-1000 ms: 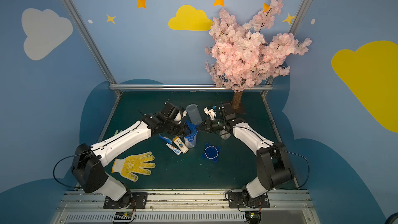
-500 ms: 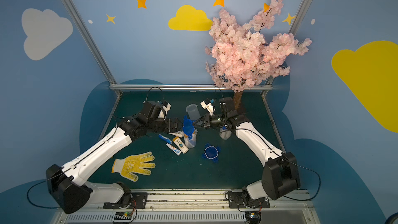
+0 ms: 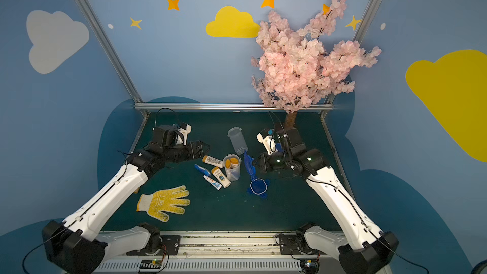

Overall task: Take out toiletry kits
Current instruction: Open the lid of the container, then place the lid at the center of the board.

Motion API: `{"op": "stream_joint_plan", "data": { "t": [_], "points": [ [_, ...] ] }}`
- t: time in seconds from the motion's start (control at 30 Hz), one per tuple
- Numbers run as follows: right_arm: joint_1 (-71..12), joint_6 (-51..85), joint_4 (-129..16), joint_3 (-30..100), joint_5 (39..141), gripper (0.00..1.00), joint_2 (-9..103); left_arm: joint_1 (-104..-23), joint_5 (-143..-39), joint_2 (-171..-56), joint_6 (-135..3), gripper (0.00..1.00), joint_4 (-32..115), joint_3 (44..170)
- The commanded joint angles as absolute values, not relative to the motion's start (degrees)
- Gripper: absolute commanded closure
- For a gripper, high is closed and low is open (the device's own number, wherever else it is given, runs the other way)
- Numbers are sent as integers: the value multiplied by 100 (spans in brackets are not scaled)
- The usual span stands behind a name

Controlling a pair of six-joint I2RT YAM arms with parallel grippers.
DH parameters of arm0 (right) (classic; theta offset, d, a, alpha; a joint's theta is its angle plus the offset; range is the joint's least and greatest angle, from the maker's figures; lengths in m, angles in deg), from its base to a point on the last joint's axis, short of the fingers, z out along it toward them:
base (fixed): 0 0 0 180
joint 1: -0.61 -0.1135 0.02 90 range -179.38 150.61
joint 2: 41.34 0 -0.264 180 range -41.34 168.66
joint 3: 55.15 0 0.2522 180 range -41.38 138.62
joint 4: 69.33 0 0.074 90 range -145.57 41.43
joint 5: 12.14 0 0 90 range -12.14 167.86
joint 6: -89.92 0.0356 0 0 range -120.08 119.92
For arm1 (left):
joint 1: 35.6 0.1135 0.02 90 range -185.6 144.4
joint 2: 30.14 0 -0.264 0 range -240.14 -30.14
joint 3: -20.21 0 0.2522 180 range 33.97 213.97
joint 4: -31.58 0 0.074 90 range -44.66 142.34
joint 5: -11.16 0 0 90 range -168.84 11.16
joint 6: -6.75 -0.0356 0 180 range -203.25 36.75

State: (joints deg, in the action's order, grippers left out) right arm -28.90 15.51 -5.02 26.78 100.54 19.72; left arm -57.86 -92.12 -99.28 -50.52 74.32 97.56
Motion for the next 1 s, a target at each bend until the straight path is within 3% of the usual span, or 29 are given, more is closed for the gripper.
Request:
{"op": "stream_joint_plan", "data": {
  "t": [0.0,0.2,0.5,0.6,0.73,0.87,0.97],
  "points": [
    [-2923,1419,526,2122,8028,100,1364,-5848,-9264,-10121,-5254,14,7686,10022],
    [-2870,1972,578,1900,6842,100,1360,-6443,-8450,-10819,-5557,17,8382,10447],
    [-2909,3188,1040,1571,5433,100,3116,-6658,-8314,-11249,-5598,16,8469,10569],
    [-2937,3318,1205,1747,5501,100,3891,-6727,-8306,-11454,-5655,16,8558,10729],
    [-2986,3199,66,1388,6547,100,4526,-6780,-8343,-11635,-5681,16,8550,10811],
    [-3036,3170,-555,1306,6950,100,4904,-6809,-8376,-11709,-5687,20,8527,10815],
    [-3047,3103,-828,1268,7222,82,4882,-6811,-8400,-11792,-5690,25,8501,10830]
  ]
}}
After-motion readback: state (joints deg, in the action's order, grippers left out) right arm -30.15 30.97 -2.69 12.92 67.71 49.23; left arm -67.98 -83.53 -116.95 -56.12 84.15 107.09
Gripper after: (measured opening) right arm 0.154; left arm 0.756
